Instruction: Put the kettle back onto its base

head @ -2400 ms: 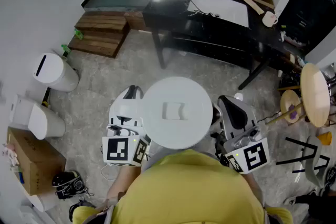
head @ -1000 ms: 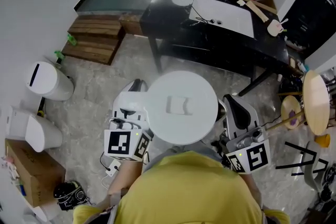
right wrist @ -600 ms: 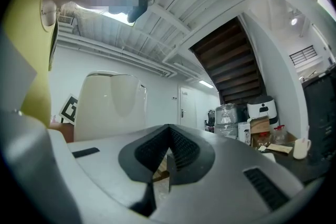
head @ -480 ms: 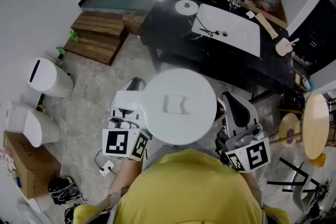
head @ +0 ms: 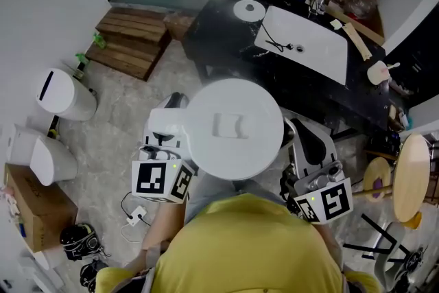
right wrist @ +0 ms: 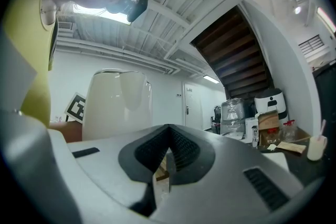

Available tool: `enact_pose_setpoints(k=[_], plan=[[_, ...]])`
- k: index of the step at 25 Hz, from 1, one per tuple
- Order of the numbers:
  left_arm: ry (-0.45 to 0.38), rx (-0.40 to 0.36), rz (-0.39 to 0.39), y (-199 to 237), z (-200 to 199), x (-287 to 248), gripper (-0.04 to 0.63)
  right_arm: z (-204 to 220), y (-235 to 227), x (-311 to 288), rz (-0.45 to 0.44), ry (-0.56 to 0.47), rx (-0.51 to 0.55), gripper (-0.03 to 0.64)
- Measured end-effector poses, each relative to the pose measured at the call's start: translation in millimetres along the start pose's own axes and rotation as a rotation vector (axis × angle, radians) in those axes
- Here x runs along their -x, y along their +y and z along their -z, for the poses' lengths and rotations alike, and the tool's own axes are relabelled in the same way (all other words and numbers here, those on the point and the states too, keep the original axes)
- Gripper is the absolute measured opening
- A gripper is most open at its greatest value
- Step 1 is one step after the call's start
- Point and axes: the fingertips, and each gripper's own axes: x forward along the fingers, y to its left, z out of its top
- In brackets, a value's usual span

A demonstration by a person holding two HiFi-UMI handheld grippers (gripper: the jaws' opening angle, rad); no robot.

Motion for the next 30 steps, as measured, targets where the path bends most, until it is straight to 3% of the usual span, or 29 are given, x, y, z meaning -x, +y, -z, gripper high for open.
enact_pose_setpoints(k=[7,24,30], plan=[[-0.001,0.002,0.02,17,-3,-44,0.044,-1,-19,-37,0.024,-0.002,-0.002,0.009],[0.024,0.011,0.198,64,0,-152,0.044,4,-47,-137,0.178,-0.022,0.004,0.009],[0.034,0.019,0.206,73,6,-181,0.044,16,-62,-150,0.177,0.015,0.018,0.009]])
